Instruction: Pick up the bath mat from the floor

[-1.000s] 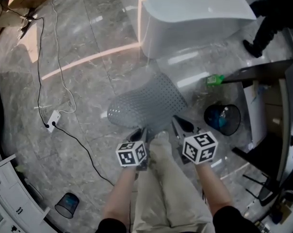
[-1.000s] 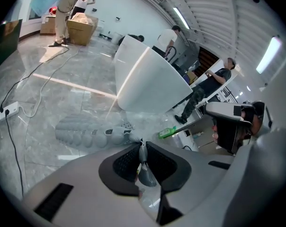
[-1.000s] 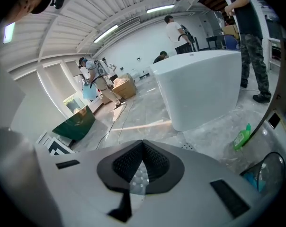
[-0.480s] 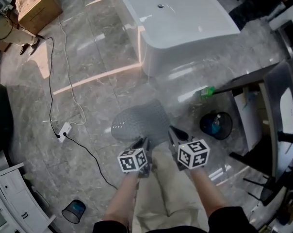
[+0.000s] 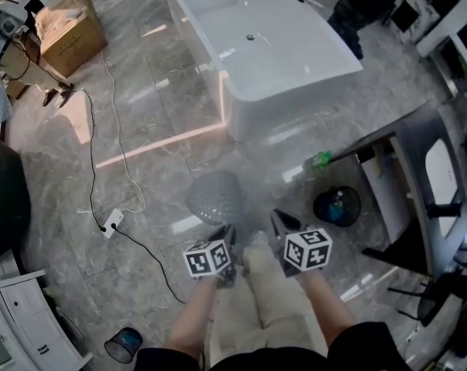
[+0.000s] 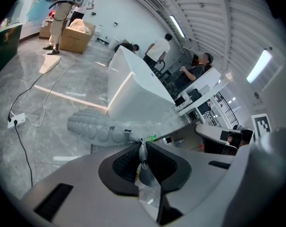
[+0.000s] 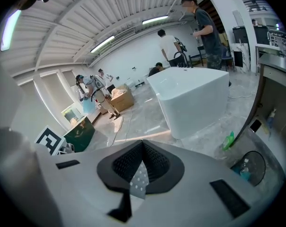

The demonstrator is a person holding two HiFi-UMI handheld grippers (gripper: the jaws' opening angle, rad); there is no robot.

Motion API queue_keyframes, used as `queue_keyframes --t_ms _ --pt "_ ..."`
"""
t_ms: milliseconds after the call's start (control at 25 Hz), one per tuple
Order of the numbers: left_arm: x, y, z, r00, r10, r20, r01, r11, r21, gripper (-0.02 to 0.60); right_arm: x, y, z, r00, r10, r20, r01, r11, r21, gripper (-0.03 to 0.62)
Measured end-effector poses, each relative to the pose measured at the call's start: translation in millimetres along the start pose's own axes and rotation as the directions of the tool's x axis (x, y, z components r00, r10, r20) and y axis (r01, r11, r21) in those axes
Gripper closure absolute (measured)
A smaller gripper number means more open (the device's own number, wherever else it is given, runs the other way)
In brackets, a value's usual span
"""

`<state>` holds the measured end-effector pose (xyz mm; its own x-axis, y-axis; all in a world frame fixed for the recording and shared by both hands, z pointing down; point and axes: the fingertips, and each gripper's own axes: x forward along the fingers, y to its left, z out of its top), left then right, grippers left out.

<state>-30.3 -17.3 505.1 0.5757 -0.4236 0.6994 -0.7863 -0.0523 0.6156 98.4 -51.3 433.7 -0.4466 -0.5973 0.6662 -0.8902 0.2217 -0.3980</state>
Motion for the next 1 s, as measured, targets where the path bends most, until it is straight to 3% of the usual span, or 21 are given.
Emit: queue_keyframes --t_ms 200,560,1000 --pt "-31.0 -31.9 1.2 0.999 -0.029 -0.026 0.030 0.998 0.059 0.541 -31.4 22.3 11.9 1.000 0.011 0.008 -0.011 1.000 -0.015 0.582" --pt "-93.7 -53.6 4.9 0.999 -0.051 0.009 0.051 0.997 0.055 0.540 -72.3 55.6 34.0 0.998 0.056 0.029 -0.054 0.996 -0.065 0.582" --pt "-140.1 -89.0 25.4 0.989 -0.077 0.123 0.072 0.996 0.043 0.540 -100.5 69.0 44.9 0.993 0.109 0.039 -0.104 0.989 -0.104 0.582"
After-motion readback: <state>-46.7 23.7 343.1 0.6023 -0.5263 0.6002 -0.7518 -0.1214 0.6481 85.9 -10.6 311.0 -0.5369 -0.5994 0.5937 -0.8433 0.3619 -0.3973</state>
